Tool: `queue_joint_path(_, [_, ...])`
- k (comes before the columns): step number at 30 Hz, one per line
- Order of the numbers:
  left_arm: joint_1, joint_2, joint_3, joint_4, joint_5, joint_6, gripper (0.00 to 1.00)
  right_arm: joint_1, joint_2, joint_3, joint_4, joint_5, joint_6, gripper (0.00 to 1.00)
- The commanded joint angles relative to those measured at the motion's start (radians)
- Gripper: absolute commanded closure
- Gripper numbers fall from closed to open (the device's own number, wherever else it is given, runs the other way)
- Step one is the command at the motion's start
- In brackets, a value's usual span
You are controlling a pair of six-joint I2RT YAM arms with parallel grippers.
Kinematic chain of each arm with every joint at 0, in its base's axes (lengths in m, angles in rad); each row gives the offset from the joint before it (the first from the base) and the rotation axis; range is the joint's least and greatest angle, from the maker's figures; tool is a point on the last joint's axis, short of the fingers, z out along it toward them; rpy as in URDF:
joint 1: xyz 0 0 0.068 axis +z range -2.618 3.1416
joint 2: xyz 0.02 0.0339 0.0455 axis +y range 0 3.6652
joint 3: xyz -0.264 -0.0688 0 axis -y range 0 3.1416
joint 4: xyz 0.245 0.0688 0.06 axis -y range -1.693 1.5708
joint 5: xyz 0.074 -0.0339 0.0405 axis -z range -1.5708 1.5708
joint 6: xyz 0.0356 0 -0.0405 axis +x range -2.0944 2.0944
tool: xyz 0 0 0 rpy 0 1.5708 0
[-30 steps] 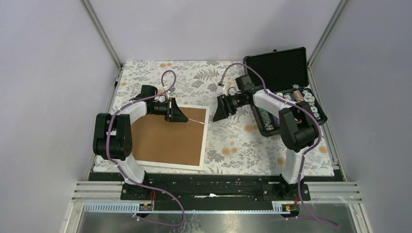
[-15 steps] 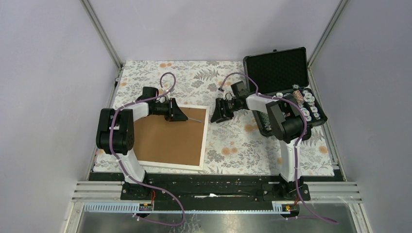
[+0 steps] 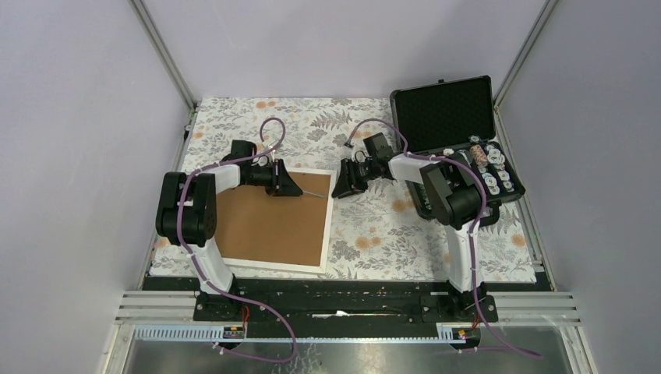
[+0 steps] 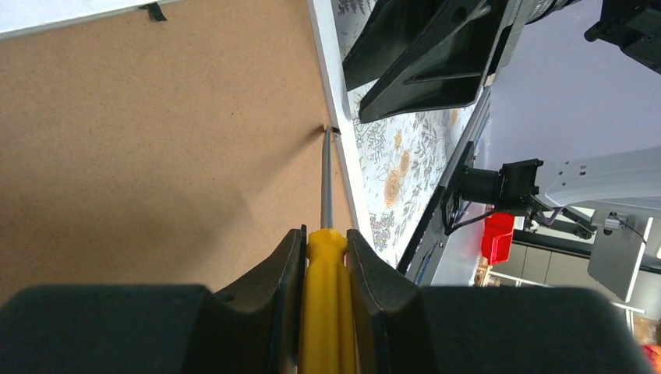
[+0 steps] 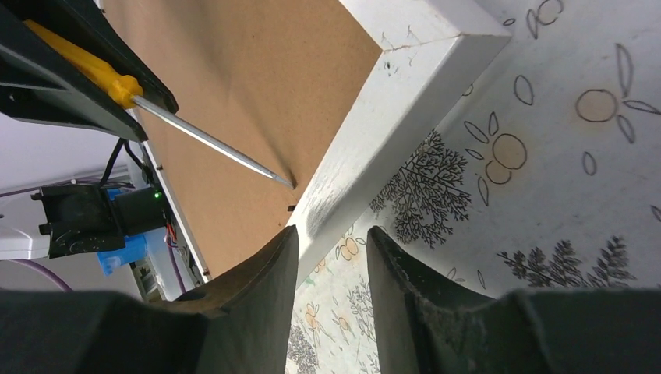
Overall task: Take the photo out of the frame
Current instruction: Release the photo frame item from the photo frame.
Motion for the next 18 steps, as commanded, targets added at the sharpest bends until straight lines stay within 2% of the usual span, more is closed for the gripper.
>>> queue_joint_path(1, [-0.020,0.017,0.020,-0.024,0.009,0.054,1.00,0.025,0.021,-0.006,0.025,-0.013,0.012,0.56])
queue_joint_path(14, [-0.052,0.011,0.018,-0.026,0.006,0.055,1.00,0.042,0.039,-0.011,0.024,0.000,0.011,0.61])
queue_joint_path(18, [-0.077,0.006,0.036,-0.027,-0.022,0.039,1.00,0.052,0.041,-0.010,0.025,0.000,0.006,0.65])
